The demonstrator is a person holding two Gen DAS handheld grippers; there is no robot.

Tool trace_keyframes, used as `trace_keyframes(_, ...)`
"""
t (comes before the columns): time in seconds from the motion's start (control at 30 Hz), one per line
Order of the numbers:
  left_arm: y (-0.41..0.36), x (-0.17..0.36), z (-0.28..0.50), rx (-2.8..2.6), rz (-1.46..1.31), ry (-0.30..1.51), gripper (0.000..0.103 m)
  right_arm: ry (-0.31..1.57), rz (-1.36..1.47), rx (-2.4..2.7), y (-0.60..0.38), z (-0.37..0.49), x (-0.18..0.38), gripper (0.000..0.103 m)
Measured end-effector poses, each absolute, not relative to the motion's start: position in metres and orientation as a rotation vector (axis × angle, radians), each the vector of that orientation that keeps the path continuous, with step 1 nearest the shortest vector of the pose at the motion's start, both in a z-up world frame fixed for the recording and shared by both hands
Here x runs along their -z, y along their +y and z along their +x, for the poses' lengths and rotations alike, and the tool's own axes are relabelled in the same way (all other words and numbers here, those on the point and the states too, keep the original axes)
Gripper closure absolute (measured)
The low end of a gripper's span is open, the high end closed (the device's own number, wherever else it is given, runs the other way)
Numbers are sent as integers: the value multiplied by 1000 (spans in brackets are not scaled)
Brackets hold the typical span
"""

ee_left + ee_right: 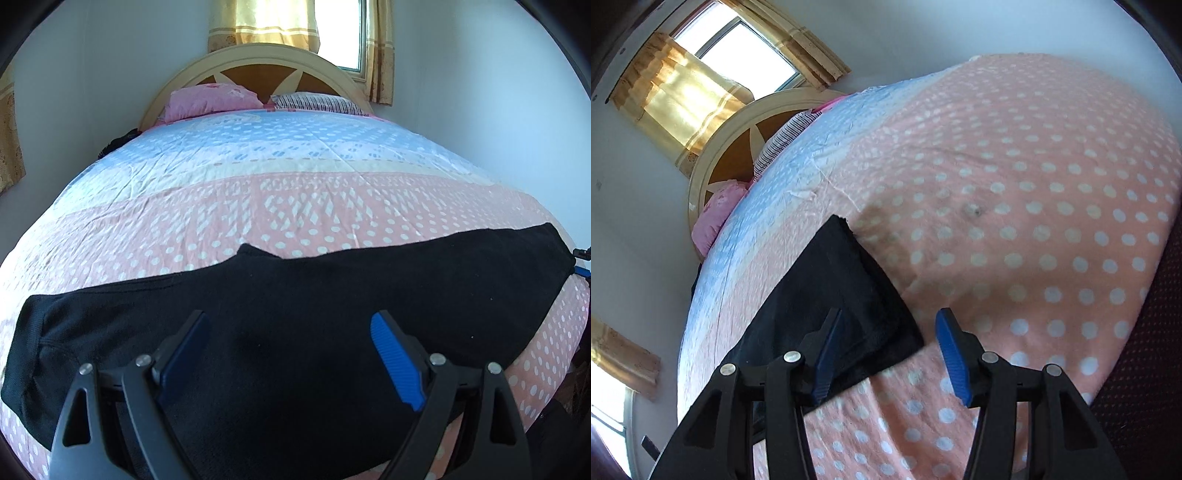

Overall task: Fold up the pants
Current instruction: 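Grasp the black pants leg ends with the right tool and lift them, then fold the leg ends over toward the waistband with the right tool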

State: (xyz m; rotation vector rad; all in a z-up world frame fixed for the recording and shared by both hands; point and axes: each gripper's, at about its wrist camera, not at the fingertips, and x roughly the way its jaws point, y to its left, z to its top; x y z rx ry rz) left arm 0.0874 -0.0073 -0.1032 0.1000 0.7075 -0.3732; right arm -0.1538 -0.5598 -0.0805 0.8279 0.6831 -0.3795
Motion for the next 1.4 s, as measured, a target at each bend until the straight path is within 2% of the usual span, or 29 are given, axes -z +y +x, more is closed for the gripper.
trace_keyframes(0.1,-9,105,87,376,105,708,11,682,823,365,-558,-143,84,56)
trace_keyframes(0.17,-10,105,87,376,108,708,11,687,838,333,-555,-136,86,76)
trace_keyframes(0.2,-10,106,87,374,110,709,11,690,836,334,-553,-135,86,79)
trace_keyframes(0.23,-11,106,87,372,110,708,11,690,833,331,-552,-131,87,87)
trace_keyframes(0.37,-11,106,87,374,110,703,11,667,860,310,-556,-134,89,92)
trace_keyframes(0.67,-7,99,84,396,67,690,11,537,669,211,-506,-123,25,94)
trace_keyframes(0.93,-14,80,72,452,44,652,11,555,326,-38,-368,-70,-28,94)
trace_keyframes(1.17,-20,75,68,527,3,667,11,712,126,-250,-248,-23,18,94)
trace_keyframes(1.33,-36,79,66,576,17,687,11,873,38,-283,-223,-1,79,93)
trace_keyframes(1.4,-44,80,67,609,6,704,11,869,34,-310,-226,-4,79,86)
